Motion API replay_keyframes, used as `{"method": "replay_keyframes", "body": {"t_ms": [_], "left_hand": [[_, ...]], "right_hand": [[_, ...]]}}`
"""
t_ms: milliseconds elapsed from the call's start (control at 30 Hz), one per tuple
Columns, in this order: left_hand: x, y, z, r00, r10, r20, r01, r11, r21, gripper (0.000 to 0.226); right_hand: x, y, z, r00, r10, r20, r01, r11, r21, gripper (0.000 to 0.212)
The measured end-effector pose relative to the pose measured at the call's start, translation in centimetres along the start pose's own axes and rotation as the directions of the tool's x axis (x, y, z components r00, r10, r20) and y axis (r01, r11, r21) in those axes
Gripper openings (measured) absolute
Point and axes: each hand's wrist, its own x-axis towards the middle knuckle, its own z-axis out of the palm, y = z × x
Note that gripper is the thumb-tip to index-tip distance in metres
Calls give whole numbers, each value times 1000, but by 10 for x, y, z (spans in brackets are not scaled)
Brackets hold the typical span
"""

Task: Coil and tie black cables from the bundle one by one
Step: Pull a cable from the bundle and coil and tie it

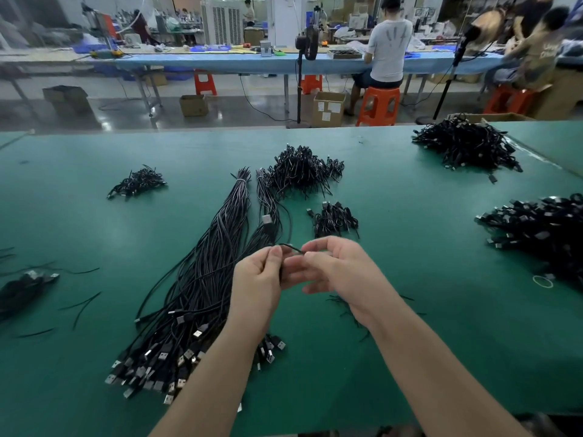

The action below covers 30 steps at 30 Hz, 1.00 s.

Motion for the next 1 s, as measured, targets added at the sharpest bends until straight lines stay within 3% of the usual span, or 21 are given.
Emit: {"method": "replay_keyframes", "body": {"t_ms": [67, 233, 333, 533, 800, 867, 1000], "left_hand": [[1, 0, 3, 998, -14, -67, 11, 999, -50, 29], [0, 8, 13, 996, -74, -50, 51, 933, -355, 31], [0, 10, 16, 992, -124, -30, 97, 885, -455, 33], [-1, 7, 15, 986, -159, 41, 159, 867, -472, 32], [2, 10, 7, 982, -134, 135, 174, 918, -357, 21], [3, 10, 4, 977, -143, 160, 193, 912, -362, 19], [6, 6, -1, 968, -180, 173, 232, 905, -356, 18]], "right_hand": [[-2, 9, 3, 994, 72, 85, -78, 995, 65, 14], [-2, 34, 5, 957, 216, 192, -260, 934, 244, 16], [-2, 44, 6, 918, 323, 228, -382, 875, 298, 22], [0, 51, 7, 914, 291, 284, -369, 886, 281, 24], [4, 52, -5, 908, 251, 337, -333, 918, 215, 18], [5, 50, -10, 910, 227, 346, -294, 943, 155, 24], [7, 45, -12, 899, 215, 380, -253, 966, 51, 56]]}}
